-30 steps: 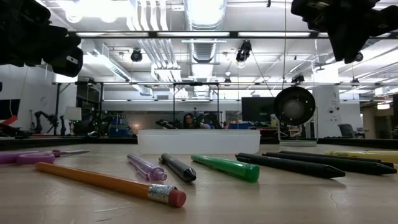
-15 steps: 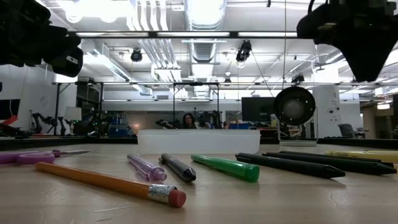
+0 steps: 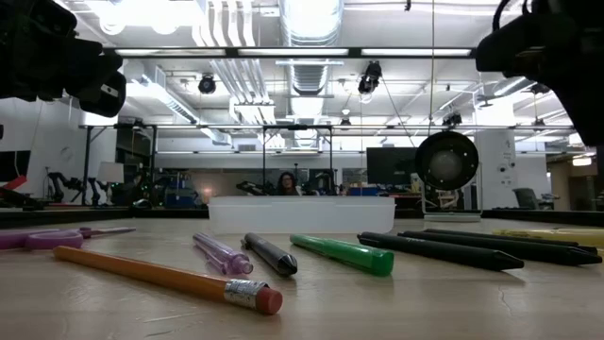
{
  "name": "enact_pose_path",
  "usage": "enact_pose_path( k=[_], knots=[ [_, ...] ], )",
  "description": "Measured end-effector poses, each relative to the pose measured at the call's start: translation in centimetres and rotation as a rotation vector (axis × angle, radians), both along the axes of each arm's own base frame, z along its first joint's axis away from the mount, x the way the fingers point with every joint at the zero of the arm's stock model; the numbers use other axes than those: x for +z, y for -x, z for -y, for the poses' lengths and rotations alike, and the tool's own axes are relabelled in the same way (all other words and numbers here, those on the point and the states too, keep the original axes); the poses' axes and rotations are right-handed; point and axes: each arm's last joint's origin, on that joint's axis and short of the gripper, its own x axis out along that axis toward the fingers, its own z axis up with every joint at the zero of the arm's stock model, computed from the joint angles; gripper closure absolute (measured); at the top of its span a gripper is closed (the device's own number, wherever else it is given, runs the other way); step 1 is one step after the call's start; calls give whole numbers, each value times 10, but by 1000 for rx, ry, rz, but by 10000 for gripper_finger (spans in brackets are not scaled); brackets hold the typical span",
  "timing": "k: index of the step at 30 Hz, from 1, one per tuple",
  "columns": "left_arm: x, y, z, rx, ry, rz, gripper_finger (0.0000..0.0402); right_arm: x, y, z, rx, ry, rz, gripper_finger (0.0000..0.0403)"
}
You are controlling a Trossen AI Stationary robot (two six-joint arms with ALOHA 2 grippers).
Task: Pick & place school supplies into a supply box
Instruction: Put the brown pen into the supply box
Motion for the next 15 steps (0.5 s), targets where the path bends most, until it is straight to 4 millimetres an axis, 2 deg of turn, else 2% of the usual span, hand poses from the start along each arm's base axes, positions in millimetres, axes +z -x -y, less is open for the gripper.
enact_pose_path(
  k=[8,15],
  knots=[
    [0,0,0,0,0,1,303,-30,4,2,-2,-36,27,335],
    [0,0,0,0,0,0,303,-45,7,3,-10,-52,49,335]
  ],
)
